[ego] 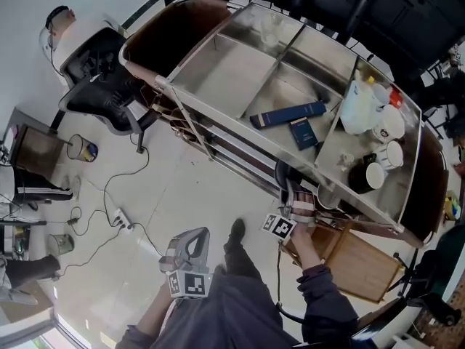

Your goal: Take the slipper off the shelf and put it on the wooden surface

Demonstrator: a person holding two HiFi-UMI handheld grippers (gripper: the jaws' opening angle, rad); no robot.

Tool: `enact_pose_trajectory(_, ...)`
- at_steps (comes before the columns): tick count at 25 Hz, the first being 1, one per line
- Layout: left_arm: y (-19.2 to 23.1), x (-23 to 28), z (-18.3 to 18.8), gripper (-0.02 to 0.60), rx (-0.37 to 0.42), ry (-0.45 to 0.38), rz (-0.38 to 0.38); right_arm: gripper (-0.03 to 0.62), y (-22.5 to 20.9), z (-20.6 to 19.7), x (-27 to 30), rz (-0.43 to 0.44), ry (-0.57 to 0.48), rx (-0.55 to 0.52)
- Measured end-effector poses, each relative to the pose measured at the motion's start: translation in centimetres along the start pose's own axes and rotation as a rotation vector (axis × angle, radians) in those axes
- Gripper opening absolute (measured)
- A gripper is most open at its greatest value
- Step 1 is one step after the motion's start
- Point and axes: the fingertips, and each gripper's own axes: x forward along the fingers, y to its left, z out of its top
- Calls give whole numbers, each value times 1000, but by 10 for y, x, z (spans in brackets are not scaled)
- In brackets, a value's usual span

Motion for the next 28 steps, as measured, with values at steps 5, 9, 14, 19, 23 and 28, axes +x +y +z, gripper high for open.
enact_pose_trajectory(5, -35, -44, -10, 17, 14, -62, 12, 86, -9, 11, -91, -55, -51, 56)
enact_pose_trajectory(9, -84, -102, -27, 17, 22, -124, 6, 86, 2, 17, -201, -93, -79, 83)
enact_pose_trajectory(14, -164, -178, -50, 17, 53, -162, -58, 86, 30, -3, -354, -129, -77, 105)
enact_pose_trajectory(19, -227, -225, -47, 17, 83, -209, -132, 86, 70, -68, -464, -98, 42, 139)
enact_pose_trajectory(23, -264, -242, -34, 17, 121, -246, -168, 86, 105, -123, -515, -54, 139, 165)
enact_pose_trajectory(28, -309, -255, -21, 17, 135, -256, -207, 86, 144, -178, -542, 17, 201, 171)
